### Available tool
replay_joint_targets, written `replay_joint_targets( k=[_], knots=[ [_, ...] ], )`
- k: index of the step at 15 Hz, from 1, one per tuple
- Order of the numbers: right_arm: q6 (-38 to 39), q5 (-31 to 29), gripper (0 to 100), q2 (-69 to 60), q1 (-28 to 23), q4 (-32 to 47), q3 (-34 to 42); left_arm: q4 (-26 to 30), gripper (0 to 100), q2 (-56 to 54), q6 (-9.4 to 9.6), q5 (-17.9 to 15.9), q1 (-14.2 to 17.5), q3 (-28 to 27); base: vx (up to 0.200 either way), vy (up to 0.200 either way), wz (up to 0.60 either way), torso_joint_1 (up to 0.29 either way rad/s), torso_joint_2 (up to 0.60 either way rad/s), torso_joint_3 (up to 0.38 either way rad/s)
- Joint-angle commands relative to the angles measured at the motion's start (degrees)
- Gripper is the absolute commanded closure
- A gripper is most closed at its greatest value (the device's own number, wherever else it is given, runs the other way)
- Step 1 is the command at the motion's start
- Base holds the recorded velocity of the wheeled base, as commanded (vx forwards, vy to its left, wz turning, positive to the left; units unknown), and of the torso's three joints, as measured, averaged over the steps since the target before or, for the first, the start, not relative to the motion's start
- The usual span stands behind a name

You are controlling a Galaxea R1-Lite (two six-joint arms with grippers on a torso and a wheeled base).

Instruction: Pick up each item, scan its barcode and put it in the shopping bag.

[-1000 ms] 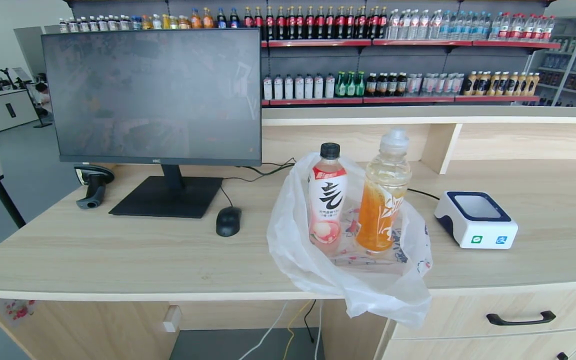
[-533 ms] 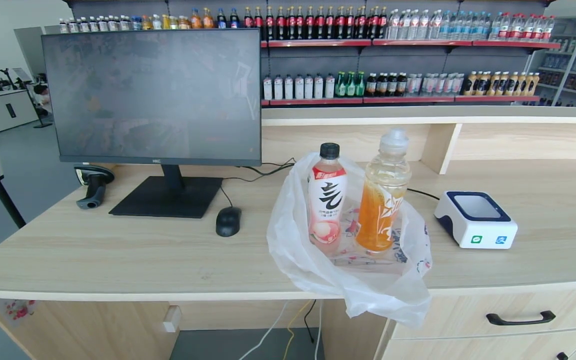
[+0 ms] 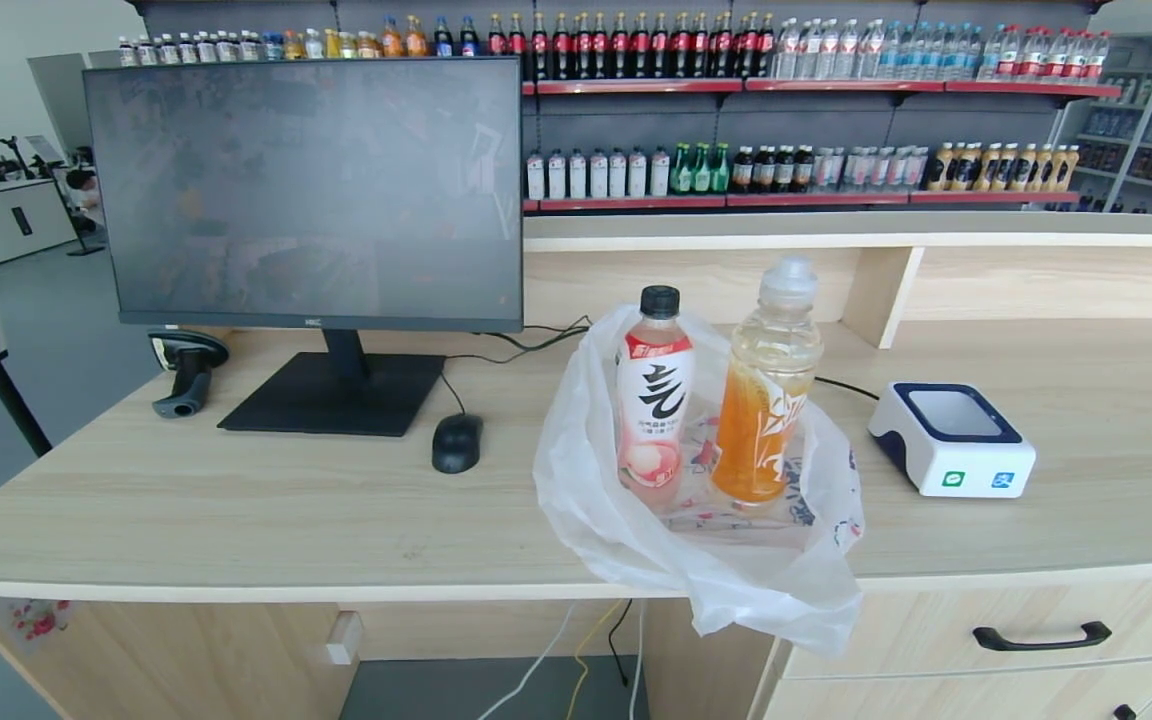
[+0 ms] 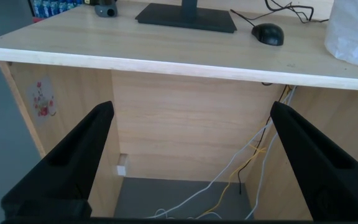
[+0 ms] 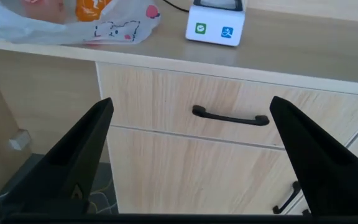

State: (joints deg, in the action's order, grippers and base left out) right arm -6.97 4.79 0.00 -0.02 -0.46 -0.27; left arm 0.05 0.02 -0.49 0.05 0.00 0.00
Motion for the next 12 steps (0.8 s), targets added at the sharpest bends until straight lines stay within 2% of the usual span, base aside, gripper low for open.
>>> replay_joint_targets(
  k=[1,6,11,12],
  knots=[
    [0.12,0.04,0,0.0,0.02,0.02,0.27,-0.05,0,-0.02,-0.04,0.04,0.0,0.0,-0.2,0.0,0.0,-0.002,0.0,0.002],
    [0.64,-0.04,0,0.0,0.02,0.02,0.27,-0.05,0,-0.02,-0.04,0.04,0.0,0.0,-0.2,0.0,0.0,0.005,0.0,0.0],
    [0.64,-0.04,0,0.0,0.02,0.02,0.27,-0.05,0,-0.02,0.4,-0.05,0.0,0.0,0.0,0.0,0.0,0.0,0.0,0.0],
    [1.0,-0.13,0,0.0,0.02,0.02,0.27,-0.05,0,-0.02,0.84,-0.14,-0.09,0.0,0.0,-0.2,0.0,0.017,0.0,-0.002]
  ],
)
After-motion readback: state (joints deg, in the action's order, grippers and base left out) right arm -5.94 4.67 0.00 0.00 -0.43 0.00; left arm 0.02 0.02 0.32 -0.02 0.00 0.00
